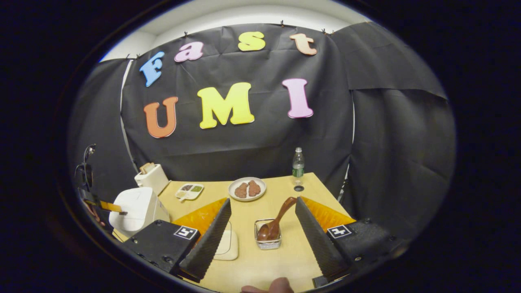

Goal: Close the left gripper, press the button to open the rice cooker; take a wooden spoon from the chopstick holder with the right hand, scoop a spoonful of rice and pour it into the rice cooker, then put the wooden spoon back into the chopstick holder.

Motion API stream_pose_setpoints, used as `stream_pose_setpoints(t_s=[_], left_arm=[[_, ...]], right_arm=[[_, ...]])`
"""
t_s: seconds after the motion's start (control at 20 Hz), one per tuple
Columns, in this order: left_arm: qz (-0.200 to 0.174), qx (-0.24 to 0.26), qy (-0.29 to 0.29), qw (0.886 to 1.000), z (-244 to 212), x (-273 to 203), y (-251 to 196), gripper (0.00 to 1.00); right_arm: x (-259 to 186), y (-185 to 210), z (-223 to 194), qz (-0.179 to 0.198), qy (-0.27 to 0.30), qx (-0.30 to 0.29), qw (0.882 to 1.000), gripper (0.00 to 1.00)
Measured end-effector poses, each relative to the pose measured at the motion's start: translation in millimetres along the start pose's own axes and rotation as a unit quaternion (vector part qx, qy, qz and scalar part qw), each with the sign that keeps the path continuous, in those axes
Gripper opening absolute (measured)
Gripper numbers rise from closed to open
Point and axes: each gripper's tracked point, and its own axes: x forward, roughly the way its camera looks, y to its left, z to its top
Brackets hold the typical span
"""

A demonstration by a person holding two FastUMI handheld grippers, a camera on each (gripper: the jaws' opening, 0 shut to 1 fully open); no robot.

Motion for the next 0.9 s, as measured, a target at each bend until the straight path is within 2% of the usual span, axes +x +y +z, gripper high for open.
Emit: stream_pose_setpoints(t_s=[0.45, 0.55, 0.6, 0.7, 0.9], left_arm=[[-0.008, -0.022, 0.010, 1.000, -10.6, 3.7, -0.4, 0.00], [-0.003, -0.009, 0.001, 1.000, -3.4, -3.0, 0.0, 0.00], [0.003, 0.002, -0.023, 1.000, 9.7, -7.4, -0.9, 0.00], [0.012, 0.025, -0.079, 0.996, 41.7, -25.5, -3.1, 0.00], [0.032, 0.043, -0.209, 0.977, 124.4, -54.1, 1.0, 0.01]], right_arm=[[-1.5, 9.9, 0.9, 0.006, -0.003, -0.014, 1.000, 0.97], [-4.4, 8.6, 4.7, 0.005, -0.007, -0.018, 1.000, 1.00], [-5.9, 5.7, 8.6, 0.002, -0.012, -0.017, 1.000, 0.97], [-7.2, -1.4, 14.4, -0.006, -0.019, -0.012, 1.000, 1.00], [-10.6, -8.1, 15.2, -0.012, -0.014, -0.001, 1.000, 1.00]])
